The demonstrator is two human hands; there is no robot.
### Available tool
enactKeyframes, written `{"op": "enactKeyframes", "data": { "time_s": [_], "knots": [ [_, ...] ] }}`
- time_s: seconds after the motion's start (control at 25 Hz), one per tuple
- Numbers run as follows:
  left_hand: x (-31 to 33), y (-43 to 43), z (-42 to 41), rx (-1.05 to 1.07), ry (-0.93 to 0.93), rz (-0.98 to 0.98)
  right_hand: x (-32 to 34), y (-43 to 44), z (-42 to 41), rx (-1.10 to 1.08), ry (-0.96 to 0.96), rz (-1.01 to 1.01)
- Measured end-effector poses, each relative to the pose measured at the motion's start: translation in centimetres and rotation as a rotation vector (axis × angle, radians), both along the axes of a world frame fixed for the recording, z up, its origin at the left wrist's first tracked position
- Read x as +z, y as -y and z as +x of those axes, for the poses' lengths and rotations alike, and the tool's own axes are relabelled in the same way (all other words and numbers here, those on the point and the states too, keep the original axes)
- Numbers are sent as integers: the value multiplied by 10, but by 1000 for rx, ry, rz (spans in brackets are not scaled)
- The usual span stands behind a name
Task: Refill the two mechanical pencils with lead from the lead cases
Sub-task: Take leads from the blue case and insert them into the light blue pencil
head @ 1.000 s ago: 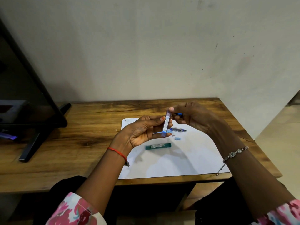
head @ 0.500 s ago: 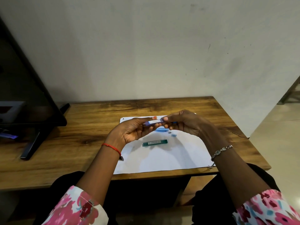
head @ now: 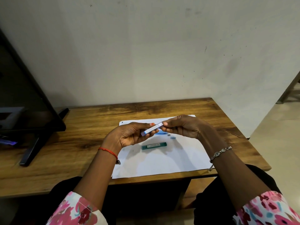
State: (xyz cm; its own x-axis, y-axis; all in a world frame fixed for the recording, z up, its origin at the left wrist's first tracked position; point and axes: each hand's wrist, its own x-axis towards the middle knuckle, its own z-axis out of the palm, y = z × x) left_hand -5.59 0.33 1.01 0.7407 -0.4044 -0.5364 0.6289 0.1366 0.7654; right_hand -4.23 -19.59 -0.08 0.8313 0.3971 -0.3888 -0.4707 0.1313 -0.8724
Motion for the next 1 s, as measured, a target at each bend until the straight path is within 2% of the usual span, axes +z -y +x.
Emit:
{"op": "enactKeyframes", "data": {
  "time_s": [0.16, 0.44, 0.68, 1.0],
  "knots": [
    [-4, 1, 1, -24, 41, 25, 2, 1, 1, 11, 27, -69],
    [-7, 0, 3, -46, 34, 41, 6, 2, 5, 8, 177, -372],
    [-9, -1, 5, -47, 49, 49, 7, 1, 5, -29, 307, -517],
    [-10, -1, 5, -45, 59, 39, 13, -3, 3, -81, 461, -531]
  ]
}}
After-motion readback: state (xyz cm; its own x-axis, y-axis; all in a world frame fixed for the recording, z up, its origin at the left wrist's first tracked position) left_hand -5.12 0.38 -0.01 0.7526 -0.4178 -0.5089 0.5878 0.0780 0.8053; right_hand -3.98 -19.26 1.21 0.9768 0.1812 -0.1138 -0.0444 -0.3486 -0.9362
